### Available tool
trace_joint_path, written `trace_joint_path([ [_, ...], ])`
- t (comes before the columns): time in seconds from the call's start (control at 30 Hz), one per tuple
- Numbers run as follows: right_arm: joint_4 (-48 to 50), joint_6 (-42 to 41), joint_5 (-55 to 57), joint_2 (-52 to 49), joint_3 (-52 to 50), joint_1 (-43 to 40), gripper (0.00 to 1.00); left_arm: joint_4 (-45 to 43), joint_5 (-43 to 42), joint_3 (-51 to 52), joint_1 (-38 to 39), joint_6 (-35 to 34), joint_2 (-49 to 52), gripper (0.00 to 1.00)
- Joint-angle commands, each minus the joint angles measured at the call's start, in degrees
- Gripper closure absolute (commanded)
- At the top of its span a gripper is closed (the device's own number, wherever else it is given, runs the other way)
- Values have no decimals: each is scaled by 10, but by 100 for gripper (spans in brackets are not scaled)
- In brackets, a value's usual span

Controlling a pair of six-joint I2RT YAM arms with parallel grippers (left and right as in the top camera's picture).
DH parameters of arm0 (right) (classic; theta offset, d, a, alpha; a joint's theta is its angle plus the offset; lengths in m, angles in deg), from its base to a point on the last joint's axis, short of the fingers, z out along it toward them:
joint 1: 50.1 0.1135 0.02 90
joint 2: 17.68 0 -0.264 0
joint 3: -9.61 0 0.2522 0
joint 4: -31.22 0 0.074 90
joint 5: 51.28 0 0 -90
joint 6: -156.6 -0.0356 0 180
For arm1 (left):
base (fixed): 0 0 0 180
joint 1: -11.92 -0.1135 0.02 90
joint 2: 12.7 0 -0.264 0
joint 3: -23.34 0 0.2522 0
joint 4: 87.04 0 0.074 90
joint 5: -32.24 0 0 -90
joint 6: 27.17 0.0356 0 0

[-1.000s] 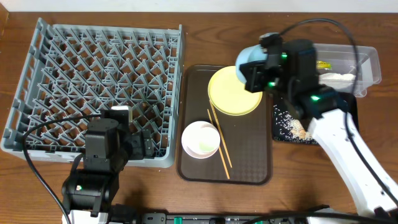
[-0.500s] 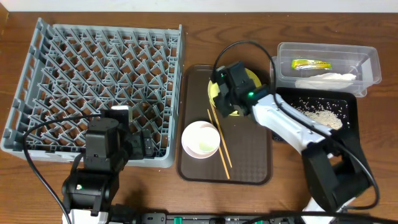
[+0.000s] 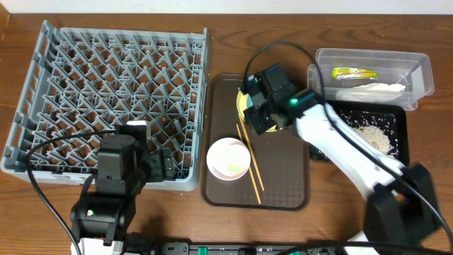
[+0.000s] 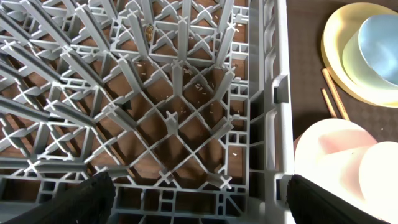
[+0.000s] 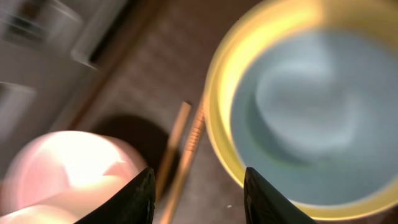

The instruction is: Sort waste into correct bins and load items into the dishwasher

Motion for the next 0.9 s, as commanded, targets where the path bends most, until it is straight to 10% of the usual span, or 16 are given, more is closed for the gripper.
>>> trace_joint_path([
  [0.0, -47, -38, -79, 37, 16, 6, 58, 0, 3, -14, 3, -3, 0, 9],
  [0.63, -96, -100, -25, -31, -53, 90, 99, 0, 3, -14, 3, -3, 0, 9],
  [0.87, -89, -115, -15, -12, 23, 55, 99, -7, 2, -14, 3, -7, 0, 8],
])
